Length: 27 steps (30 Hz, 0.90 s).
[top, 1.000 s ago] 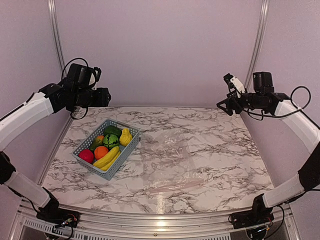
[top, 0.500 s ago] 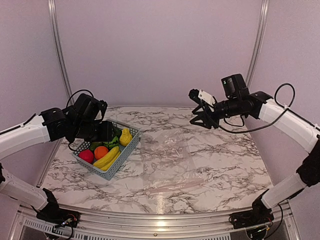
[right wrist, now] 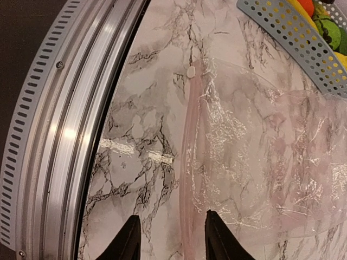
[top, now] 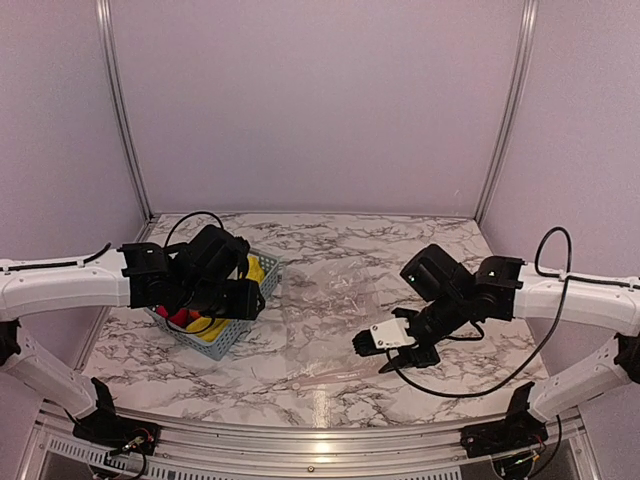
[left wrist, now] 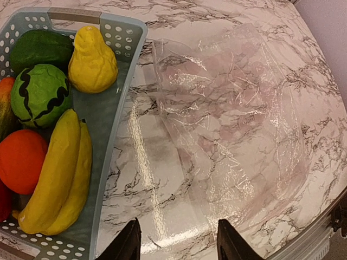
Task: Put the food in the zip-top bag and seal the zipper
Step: Pick up the zipper food storage bag from the center of the board.
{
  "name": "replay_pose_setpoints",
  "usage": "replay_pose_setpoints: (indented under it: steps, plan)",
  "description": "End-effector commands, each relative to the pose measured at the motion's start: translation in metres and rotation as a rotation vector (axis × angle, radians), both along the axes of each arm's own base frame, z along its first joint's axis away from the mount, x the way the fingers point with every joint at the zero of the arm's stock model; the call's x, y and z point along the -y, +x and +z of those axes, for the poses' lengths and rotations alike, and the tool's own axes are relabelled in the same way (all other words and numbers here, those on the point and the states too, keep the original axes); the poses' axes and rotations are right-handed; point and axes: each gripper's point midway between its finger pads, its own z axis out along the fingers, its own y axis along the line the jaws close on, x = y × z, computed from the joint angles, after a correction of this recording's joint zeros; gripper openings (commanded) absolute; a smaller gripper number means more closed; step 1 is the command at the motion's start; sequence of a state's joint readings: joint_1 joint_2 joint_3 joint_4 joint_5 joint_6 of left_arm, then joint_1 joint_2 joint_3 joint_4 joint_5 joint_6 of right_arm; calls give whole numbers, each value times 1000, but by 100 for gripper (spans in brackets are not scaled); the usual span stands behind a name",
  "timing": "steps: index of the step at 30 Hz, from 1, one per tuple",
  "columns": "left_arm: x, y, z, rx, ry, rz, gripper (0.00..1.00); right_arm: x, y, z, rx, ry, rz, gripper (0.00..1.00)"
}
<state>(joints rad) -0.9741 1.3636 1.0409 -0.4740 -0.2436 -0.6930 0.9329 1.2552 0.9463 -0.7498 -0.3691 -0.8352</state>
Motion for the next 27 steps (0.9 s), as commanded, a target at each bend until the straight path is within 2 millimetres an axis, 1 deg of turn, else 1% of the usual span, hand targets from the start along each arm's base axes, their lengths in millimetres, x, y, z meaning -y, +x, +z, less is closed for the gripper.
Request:
replay_pose_setpoints:
  steps: [1, 2, 5, 9, 13, 17, 18, 20, 21, 22, 24, 27]
  plan:
    - [17, 9, 17, 16, -89, 32, 50, -8, 17, -16, 113, -41, -26, 38]
    - [18, 10, 18, 17, -99, 39, 51, -9, 21, -22, 134, -58, -36, 39]
    - [18, 10, 20, 19, -126, 62, 52, -14, 34, -33, 184, -77, -71, 52]
    - [13, 13, 23, 39, -170, 107, 53, -20, 42, -44, 212, -95, -81, 63]
    - [12, 18, 28, 68, -198, 140, 54, -19, 38, -63, 205, -125, -44, 63]
    - [16, 23, 36, 87, -194, 136, 54, -19, 33, -77, 193, -147, -4, 56]
    - [14, 24, 40, 100, -189, 141, 55, -18, 33, -84, 191, -157, 6, 51]
    - [13, 25, 42, 110, -189, 144, 55, -20, 33, -88, 192, -158, 18, 46]
    - [13, 26, 44, 115, -189, 144, 55, -20, 32, -89, 191, -156, 26, 43]
    - [13, 26, 44, 118, -187, 143, 55, -22, 32, -89, 191, -153, 30, 36]
    - [14, 27, 45, 121, -183, 142, 55, -24, 37, -87, 206, -146, 14, 26]
    - [18, 30, 48, 125, -181, 132, 56, -27, 44, -82, 233, -133, -24, 15]
